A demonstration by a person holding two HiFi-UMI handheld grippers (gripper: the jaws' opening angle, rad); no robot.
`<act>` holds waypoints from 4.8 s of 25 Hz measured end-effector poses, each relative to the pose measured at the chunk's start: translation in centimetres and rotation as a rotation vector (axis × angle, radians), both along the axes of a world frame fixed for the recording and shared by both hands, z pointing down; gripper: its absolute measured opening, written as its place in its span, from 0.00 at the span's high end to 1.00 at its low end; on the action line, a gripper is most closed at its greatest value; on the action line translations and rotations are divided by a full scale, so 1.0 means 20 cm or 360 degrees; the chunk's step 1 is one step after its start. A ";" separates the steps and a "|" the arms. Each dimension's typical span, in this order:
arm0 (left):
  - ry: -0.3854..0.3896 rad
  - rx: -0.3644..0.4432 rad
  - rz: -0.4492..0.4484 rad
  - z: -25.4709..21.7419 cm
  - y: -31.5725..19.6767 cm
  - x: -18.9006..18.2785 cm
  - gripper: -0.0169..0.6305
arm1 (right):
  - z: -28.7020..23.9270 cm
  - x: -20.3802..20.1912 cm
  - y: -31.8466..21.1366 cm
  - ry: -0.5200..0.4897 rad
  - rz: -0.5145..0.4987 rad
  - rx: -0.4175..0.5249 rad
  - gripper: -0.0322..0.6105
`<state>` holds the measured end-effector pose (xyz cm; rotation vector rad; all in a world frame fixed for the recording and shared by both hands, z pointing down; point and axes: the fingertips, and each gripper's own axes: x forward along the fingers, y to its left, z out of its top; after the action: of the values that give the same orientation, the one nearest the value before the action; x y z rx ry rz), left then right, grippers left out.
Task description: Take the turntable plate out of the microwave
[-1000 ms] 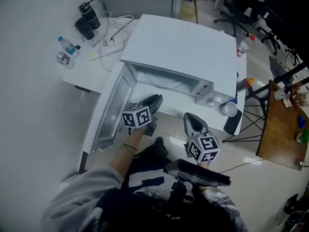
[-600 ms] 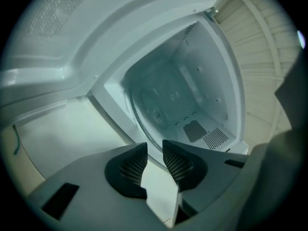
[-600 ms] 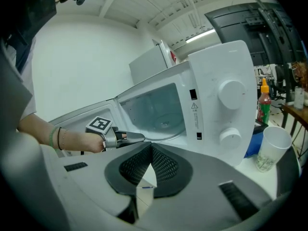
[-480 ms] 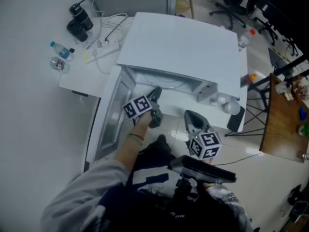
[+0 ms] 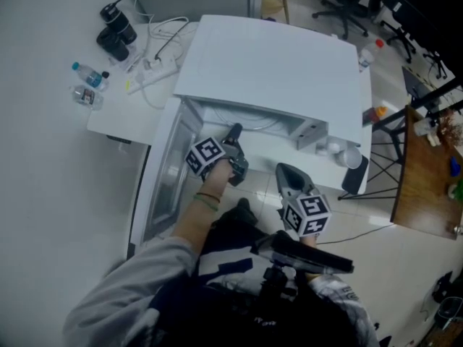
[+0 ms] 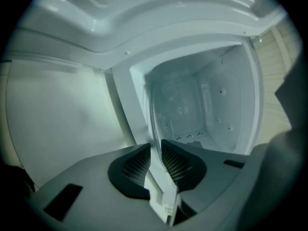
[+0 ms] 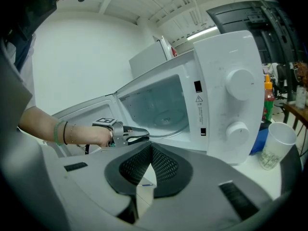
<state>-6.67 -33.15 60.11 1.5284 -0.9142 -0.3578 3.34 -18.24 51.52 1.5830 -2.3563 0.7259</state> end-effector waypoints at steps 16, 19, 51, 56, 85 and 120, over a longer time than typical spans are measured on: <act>0.0150 0.0092 0.0006 -0.03 0.25 -0.04 0.92 | 0.08 -0.06 0.01 -0.0032 -0.0082 -0.0112 0.95; 0.0186 0.0103 0.0036 -0.02 0.31 -0.04 0.92 | 0.18 -0.08 0.00 -0.0080 -0.0076 -0.0239 0.95; 0.0210 0.0203 0.0059 -0.05 0.32 -0.10 0.85 | 0.38 -0.13 -0.32 -0.1224 0.0226 -0.0516 0.85; 0.0364 0.0302 -0.0008 -0.08 0.12 -0.12 0.84 | 0.38 -0.14 -0.31 -0.1165 0.0216 -0.0515 0.85; 0.0272 0.0483 0.0030 -0.28 0.52 -0.07 0.93 | 0.20 -0.16 0.13 -0.1016 -0.0010 -0.0418 0.78; 0.0347 0.0709 -0.0227 -0.61 1.79 0.14 0.93 | -0.01 0.09 1.32 -0.1015 -0.0409 -0.0255 0.77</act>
<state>-3.81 2.57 47.96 1.7861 -0.8048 -0.8595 5.06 8.12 51.28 1.0522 -2.7498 1.4829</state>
